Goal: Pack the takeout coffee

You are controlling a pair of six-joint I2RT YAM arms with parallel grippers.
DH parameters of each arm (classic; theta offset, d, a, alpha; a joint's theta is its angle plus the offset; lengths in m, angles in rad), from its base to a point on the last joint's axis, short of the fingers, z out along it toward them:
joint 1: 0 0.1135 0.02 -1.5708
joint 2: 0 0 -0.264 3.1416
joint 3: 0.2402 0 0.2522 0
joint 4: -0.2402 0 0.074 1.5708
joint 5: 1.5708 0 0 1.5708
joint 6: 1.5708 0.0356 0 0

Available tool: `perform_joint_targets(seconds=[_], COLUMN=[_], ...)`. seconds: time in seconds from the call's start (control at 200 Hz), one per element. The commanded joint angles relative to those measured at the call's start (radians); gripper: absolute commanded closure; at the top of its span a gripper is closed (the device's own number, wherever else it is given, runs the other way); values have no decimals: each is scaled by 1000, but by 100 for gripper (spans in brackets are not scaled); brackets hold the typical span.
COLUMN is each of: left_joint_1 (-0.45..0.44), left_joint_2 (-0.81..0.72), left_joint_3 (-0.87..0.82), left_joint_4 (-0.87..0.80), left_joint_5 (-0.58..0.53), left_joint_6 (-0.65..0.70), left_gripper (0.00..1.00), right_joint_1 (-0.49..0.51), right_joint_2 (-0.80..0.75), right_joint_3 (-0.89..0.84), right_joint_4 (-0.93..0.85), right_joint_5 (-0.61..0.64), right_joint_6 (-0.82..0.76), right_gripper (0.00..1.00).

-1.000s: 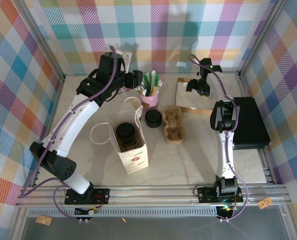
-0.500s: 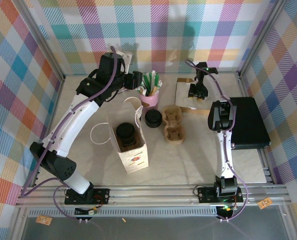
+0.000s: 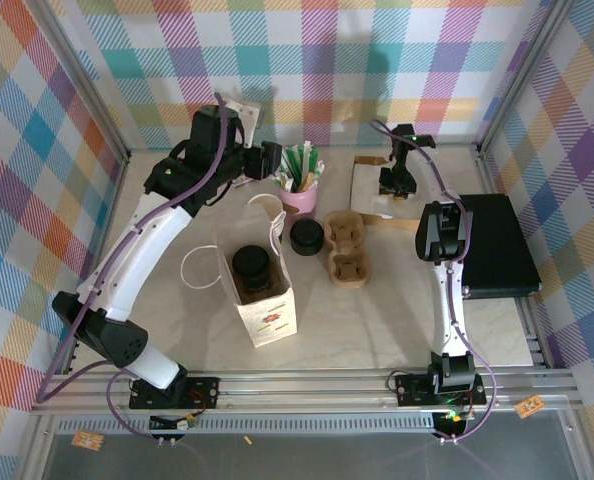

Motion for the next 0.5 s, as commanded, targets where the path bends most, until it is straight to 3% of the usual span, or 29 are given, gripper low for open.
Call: perform_joint_targets(seconds=[0.0, 0.235, 0.495], left_joint_1=[-7, -7, -6], left_joint_2=[-38, -65, -83], left_joint_3=[-20, -53, -78], left_joint_4=[2, 13, 31], left_joint_5=[-4, -11, -2], left_joint_6=[21, 27, 18], left_gripper=[34, 34, 34], right_joint_1=[10, 10, 10], right_joint_2=[-60, -69, -62], right_joint_3=[33, 39, 45], right_joint_4=[-26, -24, -33], right_joint_5=[17, 38, 23], right_joint_6=[-11, -23, -10], right_gripper=[68, 61, 77])
